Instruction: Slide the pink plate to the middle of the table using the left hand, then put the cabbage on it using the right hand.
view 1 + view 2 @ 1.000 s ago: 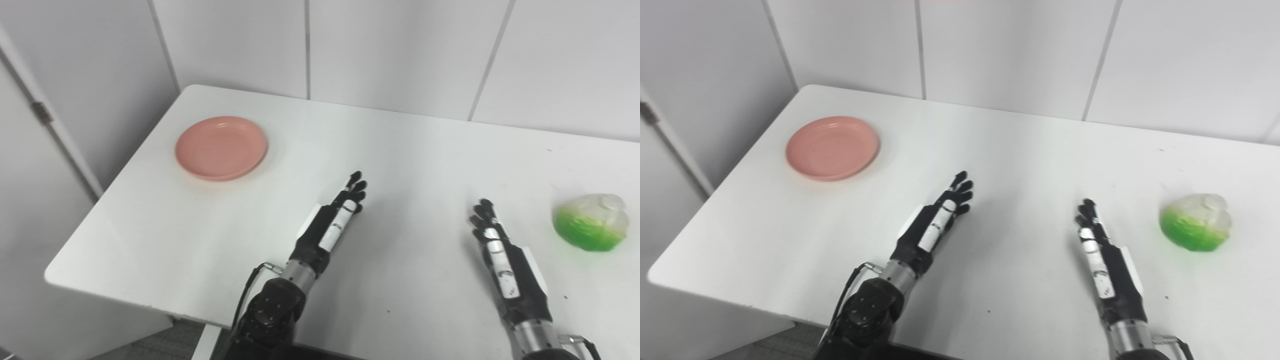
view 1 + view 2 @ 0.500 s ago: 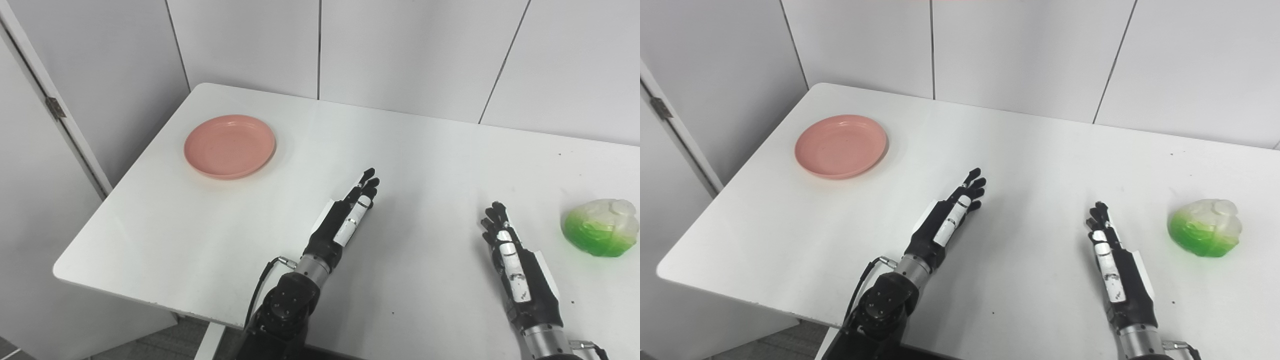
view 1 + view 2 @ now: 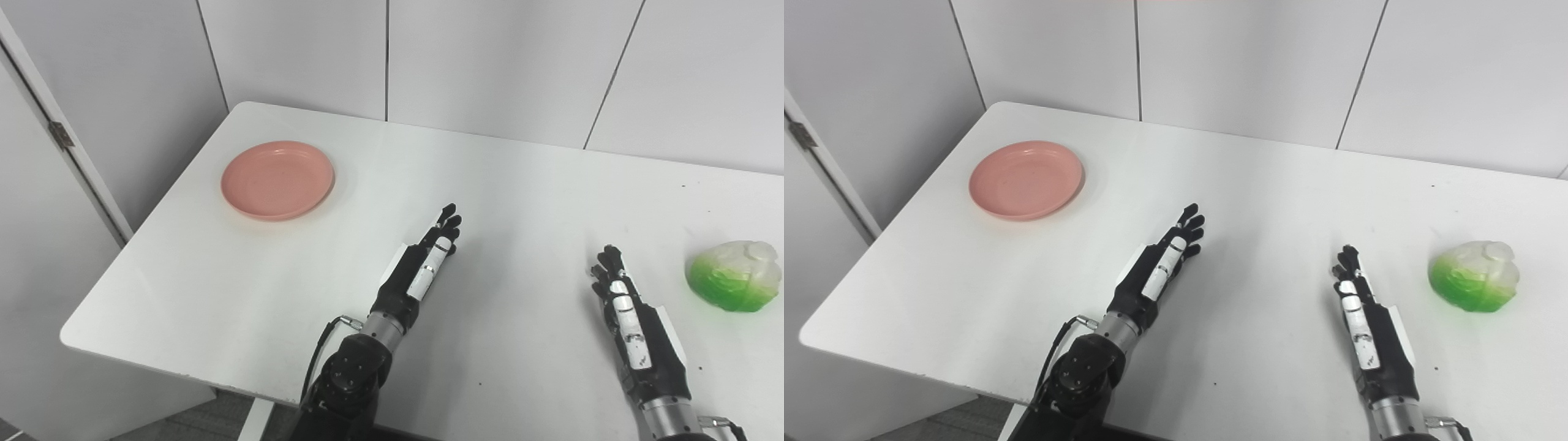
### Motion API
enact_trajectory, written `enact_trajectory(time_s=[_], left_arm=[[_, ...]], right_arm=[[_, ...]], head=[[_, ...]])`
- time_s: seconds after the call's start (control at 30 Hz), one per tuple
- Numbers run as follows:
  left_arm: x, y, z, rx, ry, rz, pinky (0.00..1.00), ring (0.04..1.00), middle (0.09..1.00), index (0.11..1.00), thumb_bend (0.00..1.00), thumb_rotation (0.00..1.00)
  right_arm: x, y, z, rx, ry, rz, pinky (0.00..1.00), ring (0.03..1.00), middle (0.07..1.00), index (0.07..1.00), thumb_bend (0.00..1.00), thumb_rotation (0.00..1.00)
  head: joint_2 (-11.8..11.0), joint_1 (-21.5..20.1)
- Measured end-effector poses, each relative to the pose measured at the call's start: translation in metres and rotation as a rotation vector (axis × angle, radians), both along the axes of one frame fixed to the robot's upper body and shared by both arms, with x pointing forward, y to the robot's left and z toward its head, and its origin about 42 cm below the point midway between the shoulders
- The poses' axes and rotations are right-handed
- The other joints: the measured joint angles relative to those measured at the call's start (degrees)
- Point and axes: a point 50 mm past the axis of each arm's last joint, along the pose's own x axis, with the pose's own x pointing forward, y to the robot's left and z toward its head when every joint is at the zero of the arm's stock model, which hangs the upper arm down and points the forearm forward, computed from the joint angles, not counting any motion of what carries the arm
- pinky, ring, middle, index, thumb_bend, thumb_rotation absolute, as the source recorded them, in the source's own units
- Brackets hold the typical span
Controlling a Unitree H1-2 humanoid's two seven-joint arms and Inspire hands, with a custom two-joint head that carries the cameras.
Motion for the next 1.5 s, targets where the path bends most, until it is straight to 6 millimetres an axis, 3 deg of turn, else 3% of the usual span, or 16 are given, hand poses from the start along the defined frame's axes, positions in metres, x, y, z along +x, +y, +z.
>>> enact_trajectory(time_s=[0.2, 0.33, 0.37, 0.4, 0.47, 0.53, 0.6, 0.67, 0.73, 1.0, 1.33, 1.5], left_arm=[[0.002, 0.008, 0.028, -0.024, -0.051, 0.037, 0.97, 0.981, 0.982, 0.980, 0.46, 1.00], [0.016, 0.016, 0.053, -0.032, -0.113, 0.071, 0.98, 0.977, 0.981, 0.985, 0.48, 1.00], [0.020, 0.018, 0.060, -0.034, -0.131, 0.081, 0.98, 0.974, 0.980, 0.983, 0.48, 1.00], [0.023, 0.019, 0.066, -0.036, -0.147, 0.088, 0.99, 0.969, 0.977, 0.978, 0.48, 1.00], [0.029, 0.028, 0.071, -0.040, -0.157, 0.115, 0.99, 0.967, 0.976, 0.976, 0.49, 1.00], [0.033, 0.029, 0.074, -0.061, -0.157, 0.120, 0.98, 0.962, 0.971, 0.969, 0.48, 1.00], [0.036, 0.029, 0.082, -0.077, -0.172, 0.123, 0.99, 0.965, 0.974, 0.971, 0.48, 1.00], [0.039, 0.051, 0.088, -0.071, -0.194, 0.182, 1.00, 0.979, 0.985, 0.982, 0.49, 1.00], [0.046, 0.067, 0.096, -0.049, -0.214, 0.217, 0.99, 0.973, 0.981, 0.978, 0.48, 1.00], [0.064, 0.091, 0.131, -0.105, -0.291, 0.296, 0.96, 0.965, 0.976, 0.970, 0.49, 1.00], [0.083, 0.142, 0.155, -0.059, -0.346, 0.423, 0.96, 0.968, 0.976, 0.965, 0.47, 1.00], [0.091, 0.168, 0.158, -0.057, -0.336, 0.476, 0.97, 0.981, 0.978, 0.965, 0.47, 1.00]], right_arm=[[0.000, 0.000, 0.000, 0.000, 0.000, 0.000, 1.00, 0.989, 0.996, 1.000, 0.21, 1.00], [0.000, 0.000, 0.000, -0.001, 0.000, 0.000, 1.00, 0.989, 0.995, 1.000, 0.21, 1.00], [0.000, 0.000, 0.000, -0.003, -0.001, 0.000, 0.99, 0.977, 0.986, 0.994, 0.27, 1.00], [0.001, 0.000, -0.003, -0.005, 0.000, 0.001, 0.94, 0.949, 0.963, 0.976, 0.42, 1.00], [0.020, 0.004, -0.003, -0.007, -0.043, 0.014, 0.95, 0.949, 0.963, 0.977, 0.46, 1.00], [0.035, 0.000, -0.002, -0.015, -0.068, 0.006, 0.99, 0.970, 0.980, 0.995, 0.34, 1.00], [0.024, -0.006, 0.001, -0.023, -0.079, -0.007, 1.00, 0.980, 0.987, 0.999, 0.27, 1.00], [0.009, 0.002, 0.007, -0.014, -0.088, 0.017, 1.00, 0.984, 0.990, 1.000, 0.23, 1.00], [0.005, 0.004, 0.007, -0.003, -0.078, 0.014, 1.00, 0.983, 0.989, 1.000, 0.23, 1.00], [0.003, 0.003, 0.004, 0.002, -0.041, 0.007, 1.00, 0.986, 0.993, 1.000, 0.19, 1.00], [0.000, 0.001, 0.004, -0.002, -0.036, 0.002, 1.00, 0.985, 0.992, 1.000, 0.17, 1.00], [-0.001, 0.001, 0.003, -0.002, -0.035, 0.003, 1.00, 0.984, 0.990, 1.000, 0.18, 1.00]], head=[[0.00, 0.61], [0.09, 0.79], [0.09, 0.79], [0.09, 0.88], [0.09, 0.88], [0.09, 0.97], [0.09, 1.49], [0.00, 1.67], [-0.09, 1.85], [-0.44, 2.55], [-0.44, 2.73], [-0.44, 2.73]])
